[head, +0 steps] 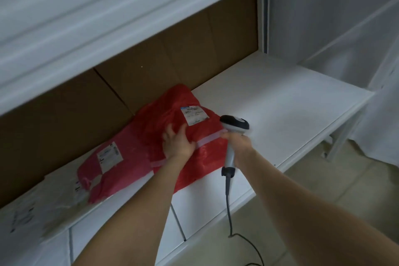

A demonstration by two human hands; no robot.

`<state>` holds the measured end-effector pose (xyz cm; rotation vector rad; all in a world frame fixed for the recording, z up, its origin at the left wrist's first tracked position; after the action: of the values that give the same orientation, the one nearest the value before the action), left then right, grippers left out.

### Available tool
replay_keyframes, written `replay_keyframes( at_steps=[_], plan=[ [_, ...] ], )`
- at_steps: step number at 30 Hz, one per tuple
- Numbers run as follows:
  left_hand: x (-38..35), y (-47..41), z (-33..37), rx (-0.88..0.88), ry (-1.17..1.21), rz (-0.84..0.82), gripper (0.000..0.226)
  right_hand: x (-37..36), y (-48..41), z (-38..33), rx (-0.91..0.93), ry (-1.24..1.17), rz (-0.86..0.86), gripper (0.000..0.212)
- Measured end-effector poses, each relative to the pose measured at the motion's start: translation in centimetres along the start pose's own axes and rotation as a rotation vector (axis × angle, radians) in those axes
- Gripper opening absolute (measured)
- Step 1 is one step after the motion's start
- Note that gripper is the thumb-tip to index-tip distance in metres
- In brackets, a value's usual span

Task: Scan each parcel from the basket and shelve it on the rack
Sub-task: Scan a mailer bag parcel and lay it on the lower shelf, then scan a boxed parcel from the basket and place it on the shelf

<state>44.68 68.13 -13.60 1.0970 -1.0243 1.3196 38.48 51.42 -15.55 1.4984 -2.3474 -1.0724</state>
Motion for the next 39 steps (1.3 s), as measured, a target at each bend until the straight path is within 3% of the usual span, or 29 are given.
replay_keyframes(
  at_steps=[3,5,7,16,21,30,39],
  plan=[
    [-1.2,1.2,2.4,-0.223,-0.013,-0.202,0.075,1.6,0.4,0.0,-0.028,-0.029,0.031,0.019],
    [-2.6,1.7,3.1,-0.197,-0.062,-0.437,0.083,2.8,0.7,-0.2,-0.027,-0.045,0.034,0.024],
    [-3.2,1.8,3.8,-0.138,-0.090,-0.528,0.087,4.0,1.0,-0.5,-0.015,-0.028,0.034,0.023],
    [2.6,3.9,11.8,-0.104,0.066,-0.377,0.059,7.2,7.5,-3.2,-0.061,-0.196,-0.004,0.021],
    [6.2,7.8,18.0,-0.171,0.071,-0.473,0.057,11.1,13.0,-5.6,-0.089,-0.285,0.116,0.010],
    [10.6,18.4,32.0,-0.449,0.007,-0.604,0.054,23.4,24.6,-8.1,-0.039,-0.469,0.399,0.017],
    [7.9,33.4,44.4,-0.689,-0.053,-0.721,0.055,38.2,33.2,-4.9,-0.013,-0.740,0.529,0.029]
  ],
)
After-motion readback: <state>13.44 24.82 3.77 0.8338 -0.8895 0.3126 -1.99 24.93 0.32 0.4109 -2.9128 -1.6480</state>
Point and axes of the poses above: each hand's wrist, its own y-axis away from the middle knuckle, its own x-axis out of the back of the hand, z = x × y, the point moved 2 cm from there along -y, towards the middle knuckle, and after that the axes turned 3 degrees about y, right-handed, at the moved point
